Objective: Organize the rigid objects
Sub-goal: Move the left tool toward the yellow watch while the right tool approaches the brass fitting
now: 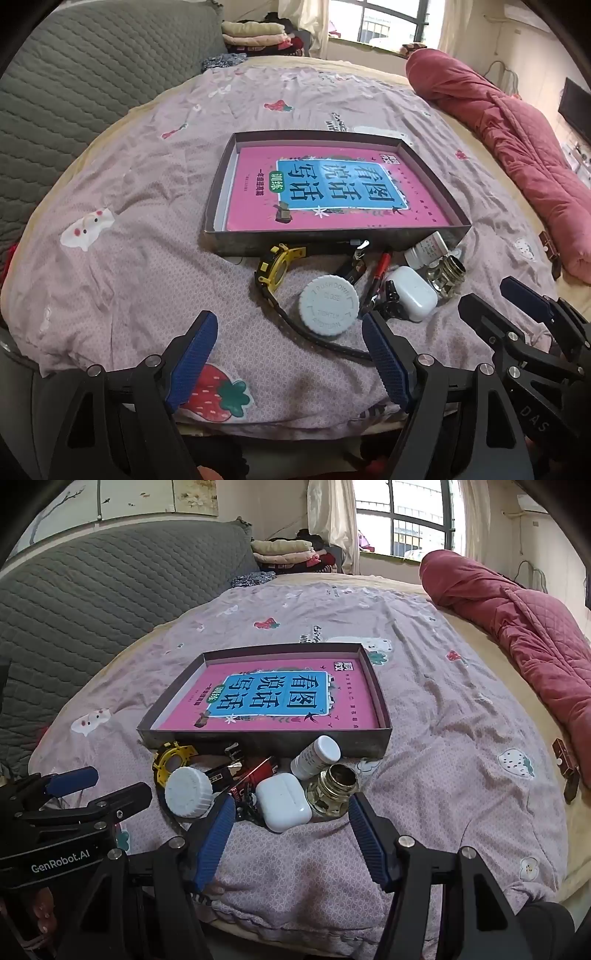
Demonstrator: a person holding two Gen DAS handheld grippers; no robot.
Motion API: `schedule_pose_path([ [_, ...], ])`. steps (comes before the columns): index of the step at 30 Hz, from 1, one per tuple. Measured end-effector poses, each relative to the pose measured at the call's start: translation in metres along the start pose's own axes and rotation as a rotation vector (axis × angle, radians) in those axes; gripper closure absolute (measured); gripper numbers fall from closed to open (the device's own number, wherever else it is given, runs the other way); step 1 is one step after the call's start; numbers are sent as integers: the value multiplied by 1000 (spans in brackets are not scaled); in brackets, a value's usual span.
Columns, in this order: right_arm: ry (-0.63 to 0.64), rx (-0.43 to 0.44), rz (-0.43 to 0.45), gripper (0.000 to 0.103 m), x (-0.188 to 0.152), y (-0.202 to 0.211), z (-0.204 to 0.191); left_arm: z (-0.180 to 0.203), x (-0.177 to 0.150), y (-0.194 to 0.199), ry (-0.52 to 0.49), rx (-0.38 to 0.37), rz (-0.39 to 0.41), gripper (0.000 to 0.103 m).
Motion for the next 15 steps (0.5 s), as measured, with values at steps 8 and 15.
schedule_pose_path([
  [8, -7, -2, 0, 40, 0, 0, 0, 0, 0, 1, 3, -3, 0, 22],
  [15, -1, 1, 4, 40, 1, -2, 4, -1, 0, 2, 2, -3, 1, 22],
])
Point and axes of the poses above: each gripper's, at about its wrist camera, not at the fingertips, and y roughly against the way its jaws point, z to its right, x to its top, the point moved 1 cm from there along -y, roughly the way its jaws point, and after that the axes turned 5 degrees about y, right-handed, at the moved point
